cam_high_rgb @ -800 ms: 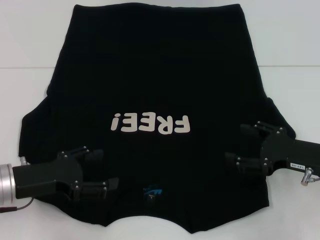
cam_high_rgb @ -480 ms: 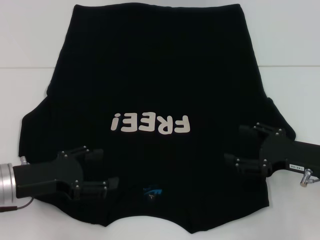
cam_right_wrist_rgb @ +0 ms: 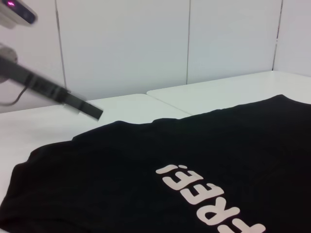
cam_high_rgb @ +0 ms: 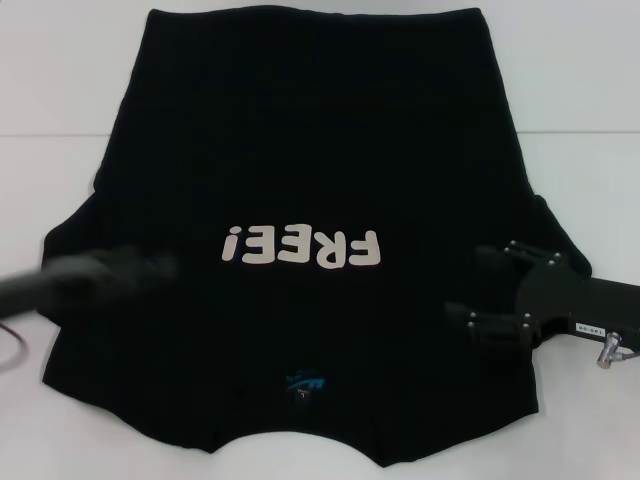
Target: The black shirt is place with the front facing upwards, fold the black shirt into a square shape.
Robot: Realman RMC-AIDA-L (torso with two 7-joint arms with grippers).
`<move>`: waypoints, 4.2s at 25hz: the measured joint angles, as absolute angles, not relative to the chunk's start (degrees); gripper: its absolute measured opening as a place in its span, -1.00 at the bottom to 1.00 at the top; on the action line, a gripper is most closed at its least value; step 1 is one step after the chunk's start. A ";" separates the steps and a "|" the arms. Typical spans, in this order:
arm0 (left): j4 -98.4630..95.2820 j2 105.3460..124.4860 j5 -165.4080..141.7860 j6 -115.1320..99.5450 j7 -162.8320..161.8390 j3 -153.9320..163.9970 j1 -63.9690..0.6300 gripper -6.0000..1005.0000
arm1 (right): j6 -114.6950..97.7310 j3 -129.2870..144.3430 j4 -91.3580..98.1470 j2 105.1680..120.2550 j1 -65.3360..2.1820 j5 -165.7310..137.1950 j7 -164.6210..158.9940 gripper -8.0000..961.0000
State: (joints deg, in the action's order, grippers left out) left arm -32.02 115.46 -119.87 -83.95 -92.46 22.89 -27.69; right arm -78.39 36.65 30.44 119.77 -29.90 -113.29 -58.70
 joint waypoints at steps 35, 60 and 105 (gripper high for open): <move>-27.95 110.73 -129.38 -57.02 -128.13 24.12 -31.03 0.71 | -78.43 37.18 28.76 119.87 -30.94 -113.64 -59.33 0.93; -27.75 110.85 -129.38 -58.25 -126.30 27.37 -33.06 0.65 | -78.84 37.18 28.74 119.87 -30.86 -113.64 -59.40 0.93; -35.90 109.18 -133.66 -52.77 -127.96 33.28 -35.61 -0.98 | -79.37 36.73 28.74 119.87 -30.93 -113.29 -60.03 0.93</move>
State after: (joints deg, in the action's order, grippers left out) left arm -35.90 109.18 -133.66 -52.77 -127.96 33.28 -35.61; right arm -79.37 36.73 28.74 119.87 -30.93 -113.29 -60.03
